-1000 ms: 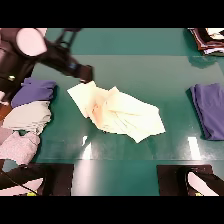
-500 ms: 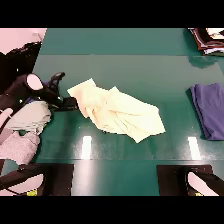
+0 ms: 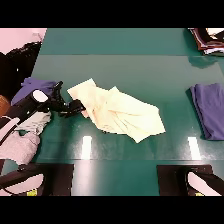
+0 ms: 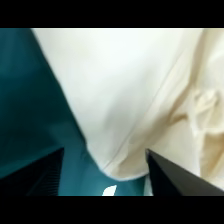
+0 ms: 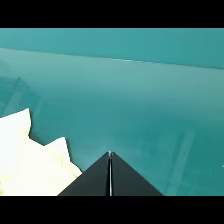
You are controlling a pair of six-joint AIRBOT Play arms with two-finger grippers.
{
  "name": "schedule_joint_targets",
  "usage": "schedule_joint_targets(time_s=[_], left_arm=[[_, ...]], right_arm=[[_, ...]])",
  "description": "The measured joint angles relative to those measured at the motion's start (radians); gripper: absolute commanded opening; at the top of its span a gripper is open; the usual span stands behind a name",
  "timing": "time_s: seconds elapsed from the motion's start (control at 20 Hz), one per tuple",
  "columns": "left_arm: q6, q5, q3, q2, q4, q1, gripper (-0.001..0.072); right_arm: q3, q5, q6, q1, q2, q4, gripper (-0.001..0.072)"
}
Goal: Fold the shirts.
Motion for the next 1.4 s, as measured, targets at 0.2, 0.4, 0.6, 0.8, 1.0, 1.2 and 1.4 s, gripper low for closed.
schedule_joint_targets(time_s=[0.2,0.4,0.6,0.8,1.0,1.2,1.4], left_arm=[[0.001,0.073,-0.007,-0.038,-0.094,-0.005,0.0446],[0.005,0.125,0.001,-0.058,-0.113,-0.011,0.0021],[0.051,0.113,0.12,-0.045,-0.116,-0.01,0.0021],[0.077,0.042,0.313,-0.02,-0.029,-0.01,0.0021],[0.085,-0.011,0.432,-0.01,0.038,-0.01,0.0021],[0.087,-0.041,0.466,-0.007,0.061,-0.01,0.0021],[0.089,-0.064,0.475,-0.006,0.068,-0.01,0.0021]], right_arm=[[0.0,0.008,0.0,0.0,-0.007,0.001,0.0016],[-0.002,0.025,0.0,0.0,-0.009,-0.003,0.0015],[-0.074,0.097,0.0,-0.027,-0.009,-0.008,0.0015],[-0.302,0.159,-0.017,-0.106,-0.009,-0.011,0.0338],[-0.608,0.146,-0.066,-0.143,-0.036,-0.01,0.0443],[-0.828,0.055,-0.122,-0.08,-0.13,-0.002,0.0442],[-0.88,-0.024,-0.14,0.016,-0.232,0.001,0.0259]])
